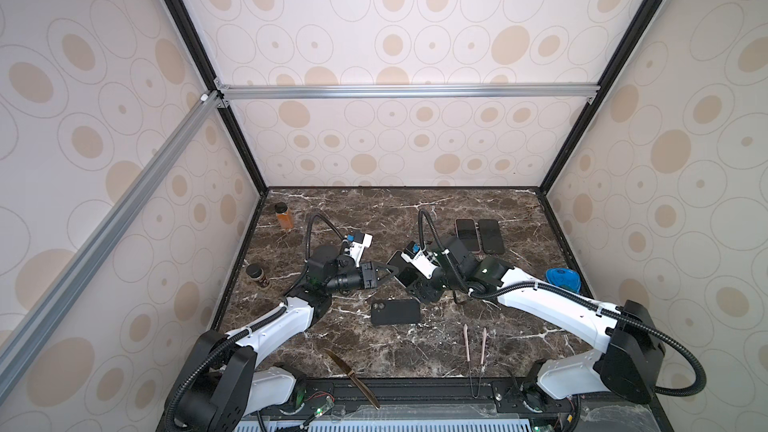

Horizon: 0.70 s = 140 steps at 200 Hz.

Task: Put the phone into the phone case
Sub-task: 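Bring the phone toward the left gripper, which grasps its edge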

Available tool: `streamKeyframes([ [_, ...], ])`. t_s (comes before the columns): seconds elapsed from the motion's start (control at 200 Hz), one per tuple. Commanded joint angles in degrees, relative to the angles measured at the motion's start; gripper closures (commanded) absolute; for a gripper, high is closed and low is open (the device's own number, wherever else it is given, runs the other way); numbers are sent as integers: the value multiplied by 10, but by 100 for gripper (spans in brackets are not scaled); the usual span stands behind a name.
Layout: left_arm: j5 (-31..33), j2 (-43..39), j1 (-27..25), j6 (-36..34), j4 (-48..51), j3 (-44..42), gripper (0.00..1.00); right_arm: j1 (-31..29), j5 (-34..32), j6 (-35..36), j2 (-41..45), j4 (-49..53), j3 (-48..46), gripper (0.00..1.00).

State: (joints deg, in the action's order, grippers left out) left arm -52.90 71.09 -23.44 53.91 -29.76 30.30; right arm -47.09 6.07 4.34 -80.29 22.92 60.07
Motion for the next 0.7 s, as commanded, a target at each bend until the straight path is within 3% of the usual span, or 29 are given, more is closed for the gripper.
streamKeyframes([
  [0.0, -14, 5, 3, -8, 3, 32, 66, -13, -8, 19, 22, -7, -4, 99],
  [0.15, -15, 8, 4, -17, 14, 40, 75, -19, -14, 25, 25, -3, -6, 99],
  [0.435, -15, 11, 4, -22, 17, 39, 100, -21, -30, 22, 27, 4, -4, 95],
  [0.515, -15, 11, 4, -22, 11, 38, 100, -21, -33, 15, 30, 5, -7, 77],
  [0.625, -15, 7, 4, -25, 1, 37, 100, -21, -42, -5, 38, 10, -15, 35],
  [0.695, -15, 7, 5, -29, -3, 36, 100, -21, -49, -18, 44, 21, -20, 22],
])
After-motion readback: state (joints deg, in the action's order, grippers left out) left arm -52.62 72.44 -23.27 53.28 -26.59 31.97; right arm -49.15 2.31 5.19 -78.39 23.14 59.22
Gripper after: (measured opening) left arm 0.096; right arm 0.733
